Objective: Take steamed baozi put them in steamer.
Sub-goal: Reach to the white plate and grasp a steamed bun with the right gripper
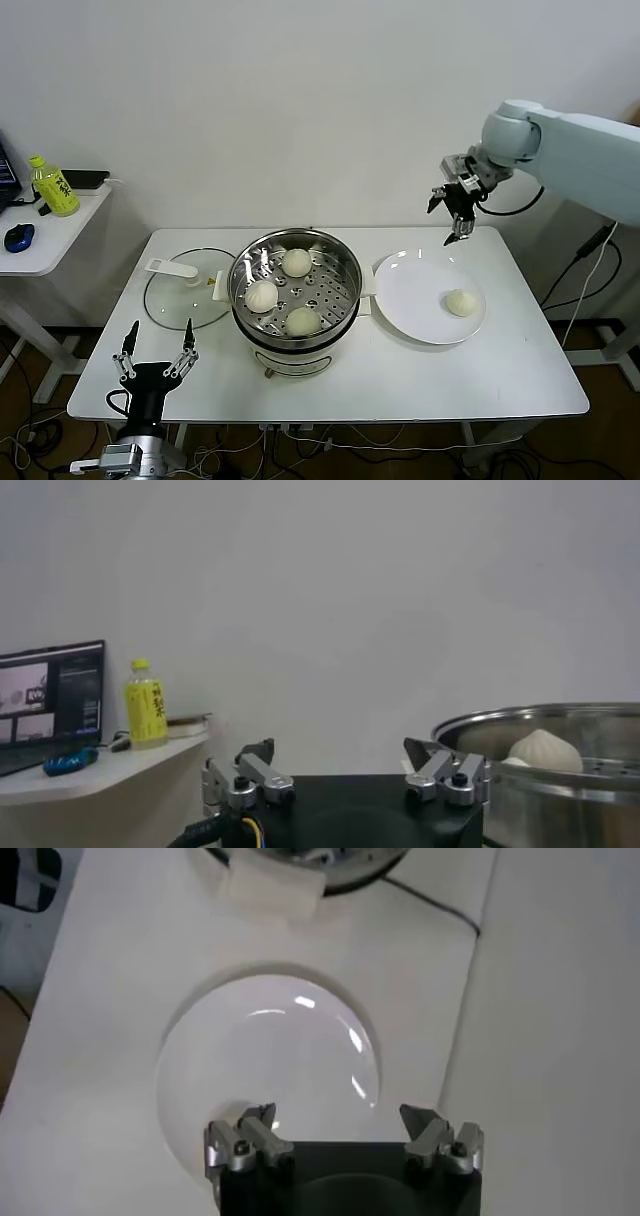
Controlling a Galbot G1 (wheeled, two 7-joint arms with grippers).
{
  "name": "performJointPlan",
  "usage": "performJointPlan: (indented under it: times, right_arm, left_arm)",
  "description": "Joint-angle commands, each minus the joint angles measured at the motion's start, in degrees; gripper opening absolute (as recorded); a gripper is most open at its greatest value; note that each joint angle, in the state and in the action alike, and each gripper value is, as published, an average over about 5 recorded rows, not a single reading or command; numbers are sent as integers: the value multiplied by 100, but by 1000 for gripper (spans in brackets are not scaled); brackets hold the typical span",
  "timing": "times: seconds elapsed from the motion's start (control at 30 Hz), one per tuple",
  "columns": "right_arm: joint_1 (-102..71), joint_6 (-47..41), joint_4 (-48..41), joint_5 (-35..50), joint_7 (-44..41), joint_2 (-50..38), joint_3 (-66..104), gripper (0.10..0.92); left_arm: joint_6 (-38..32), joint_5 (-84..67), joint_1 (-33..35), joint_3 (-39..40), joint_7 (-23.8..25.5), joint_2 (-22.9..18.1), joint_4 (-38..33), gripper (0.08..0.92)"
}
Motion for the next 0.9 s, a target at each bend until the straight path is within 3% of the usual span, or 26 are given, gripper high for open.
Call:
performJointPlan:
  times: [0.03,0.9]
  right_arm:
    - [-1037,-639,-370,-417,137,-307,119,823]
    - [-2963,39,-1870,-1754,-136,330,1594,823]
  left_arm:
    - [3,-18,10,-15,4,23,-11,823]
    - [44,-1,54,-42,-11,16,-27,823]
